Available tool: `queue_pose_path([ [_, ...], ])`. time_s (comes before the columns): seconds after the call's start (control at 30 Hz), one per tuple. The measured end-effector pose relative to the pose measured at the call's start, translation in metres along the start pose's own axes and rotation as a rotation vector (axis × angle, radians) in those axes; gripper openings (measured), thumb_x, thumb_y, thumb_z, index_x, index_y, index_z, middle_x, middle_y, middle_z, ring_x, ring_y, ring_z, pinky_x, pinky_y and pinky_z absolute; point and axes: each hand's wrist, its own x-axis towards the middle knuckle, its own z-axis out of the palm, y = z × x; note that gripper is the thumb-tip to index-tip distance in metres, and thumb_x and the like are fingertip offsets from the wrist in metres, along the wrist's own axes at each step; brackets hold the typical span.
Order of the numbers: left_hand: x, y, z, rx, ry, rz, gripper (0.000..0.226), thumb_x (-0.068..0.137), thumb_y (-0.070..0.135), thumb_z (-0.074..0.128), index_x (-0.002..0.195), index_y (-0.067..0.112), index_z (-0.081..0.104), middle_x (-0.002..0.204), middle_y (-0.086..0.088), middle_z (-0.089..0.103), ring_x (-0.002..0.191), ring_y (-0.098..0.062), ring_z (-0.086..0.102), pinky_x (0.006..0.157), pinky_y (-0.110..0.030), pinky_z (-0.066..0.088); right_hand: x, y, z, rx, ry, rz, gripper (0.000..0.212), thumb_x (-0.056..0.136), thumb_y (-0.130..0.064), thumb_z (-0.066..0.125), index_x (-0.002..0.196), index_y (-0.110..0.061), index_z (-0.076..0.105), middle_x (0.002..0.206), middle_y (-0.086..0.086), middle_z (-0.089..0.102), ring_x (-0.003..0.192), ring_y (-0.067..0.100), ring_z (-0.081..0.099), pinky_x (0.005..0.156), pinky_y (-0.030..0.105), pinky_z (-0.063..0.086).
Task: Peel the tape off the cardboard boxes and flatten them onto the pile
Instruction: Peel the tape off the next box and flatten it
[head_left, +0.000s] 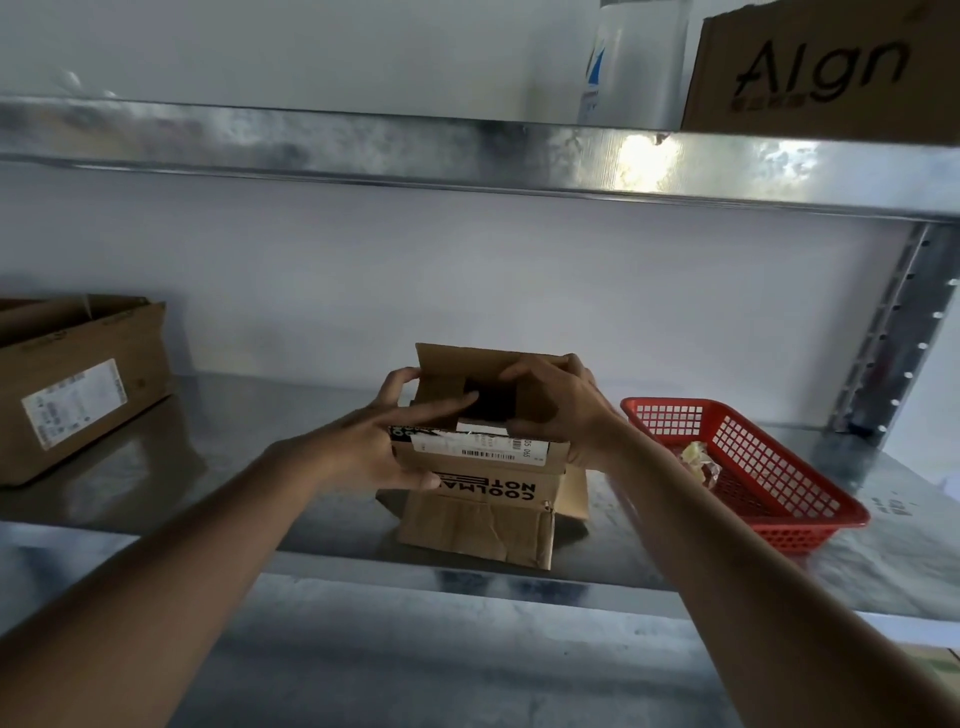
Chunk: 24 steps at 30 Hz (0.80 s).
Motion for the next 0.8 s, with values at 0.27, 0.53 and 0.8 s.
queue_pose_path([
  [0.27,-0.003,0.002,0.002,-0.126,0.270,0.092,0.084,0.072,0.045,0.093,0.131,0.055,0.033,0.145,0.018,0.037,0.122,-0.013,0.054,0.082,-0.016,0.050,-0.016,-0.005,-0.005,0.147,0.066,-0.045,0.055,0.079,-0.050,0.054,0.132,-0.033,0.052,0.124,0.003,0.044,0.119,0.025,0.041,0.091,0.037,0.040],
  [0.53,0.005,-0.016,0.015,-0.605,0.493,0.018,0.103,0.063,0.010,0.099,0.138,0.052,0.042,0.134,0.001,0.058,0.114,-0.025,0.066,0.085,-0.040,0.063,-0.019,-0.002,0.004,0.431,0.241,-0.066,0.028,0.089,-0.035,0.047,0.113,-0.022,0.039,0.102,0.016,0.052,0.093,0.042,0.054,0.071,0.053,0.052],
  [0.8,0.005,-0.029,0.025,-0.807,0.718,-0.102,0.042,0.079,0.008,0.085,0.112,0.027,0.069,0.108,0.010,0.078,0.107,-0.015,0.073,0.096,-0.034,0.059,-0.021,0.022,0.006,0.459,0.389,0.021,0.040,0.080,-0.017,0.052,0.115,-0.028,0.034,0.099,0.002,0.048,0.091,0.020,0.051,0.067,0.042,0.048],
])
